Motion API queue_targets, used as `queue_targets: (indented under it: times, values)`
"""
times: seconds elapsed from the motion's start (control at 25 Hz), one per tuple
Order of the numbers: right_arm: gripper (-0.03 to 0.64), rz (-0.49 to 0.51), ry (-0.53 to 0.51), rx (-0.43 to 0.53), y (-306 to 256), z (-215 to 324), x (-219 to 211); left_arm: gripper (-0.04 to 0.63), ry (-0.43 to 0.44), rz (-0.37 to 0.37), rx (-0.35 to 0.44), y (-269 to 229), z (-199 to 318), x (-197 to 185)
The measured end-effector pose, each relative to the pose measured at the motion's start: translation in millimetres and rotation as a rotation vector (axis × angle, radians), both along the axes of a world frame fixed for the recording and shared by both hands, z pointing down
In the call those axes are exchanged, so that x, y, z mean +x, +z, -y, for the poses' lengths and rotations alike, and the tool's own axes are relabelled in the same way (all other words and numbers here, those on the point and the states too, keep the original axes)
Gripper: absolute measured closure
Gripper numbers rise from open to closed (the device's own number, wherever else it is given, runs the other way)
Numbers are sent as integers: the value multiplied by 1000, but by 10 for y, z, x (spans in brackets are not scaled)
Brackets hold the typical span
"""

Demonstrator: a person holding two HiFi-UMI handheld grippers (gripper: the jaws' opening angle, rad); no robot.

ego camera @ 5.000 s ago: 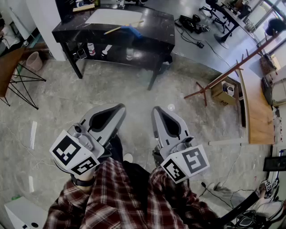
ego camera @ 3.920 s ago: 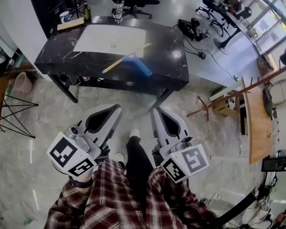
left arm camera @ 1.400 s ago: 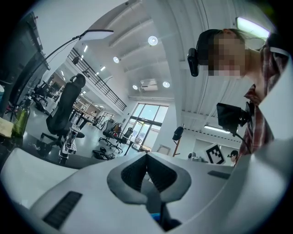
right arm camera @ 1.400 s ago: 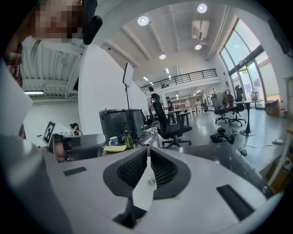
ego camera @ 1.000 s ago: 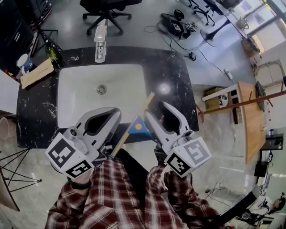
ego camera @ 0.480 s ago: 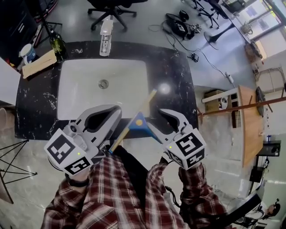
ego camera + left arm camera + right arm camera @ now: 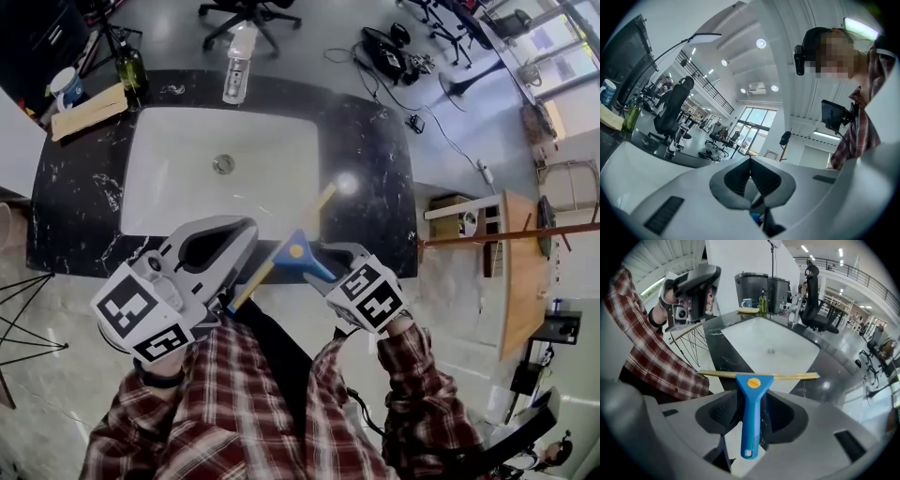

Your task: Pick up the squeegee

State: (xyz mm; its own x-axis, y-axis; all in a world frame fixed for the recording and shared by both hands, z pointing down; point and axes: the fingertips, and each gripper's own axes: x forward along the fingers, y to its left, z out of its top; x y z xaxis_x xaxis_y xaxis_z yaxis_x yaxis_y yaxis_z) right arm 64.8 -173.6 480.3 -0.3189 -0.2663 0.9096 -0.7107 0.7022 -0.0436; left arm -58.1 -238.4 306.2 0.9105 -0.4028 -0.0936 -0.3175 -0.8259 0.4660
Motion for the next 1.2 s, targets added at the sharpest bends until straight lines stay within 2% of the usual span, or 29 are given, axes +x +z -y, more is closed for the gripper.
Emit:
queue_targets:
  times: [0.16,0.36,0.52,0.64,0.76,0.84,1.2]
  values:
    - [414,-18,31,-96,261,-61,49,586,-19,-1,-12,38,32,-65]
    - [414,-40,47,-138,442,-24,46,586,-37,-7,-26,81,55,-101]
    - [416,-93,33,-160,510,-31,65,586,-37,-9,-29,98,59,-87]
    - [416,-98,17,-175,510,-26,67,586,-41,-9,-31,107,71,-81]
    - [434,-84,7,-162,498,-18,79,586,-41,-10,-29,104,70,-74]
    - [474,-66,19,-136,477,3,87,586,-40,-8,-28,95,68,-68]
    - [477,-2,82,-96,422,35,59,586,-55,12,-7,19,67,-98]
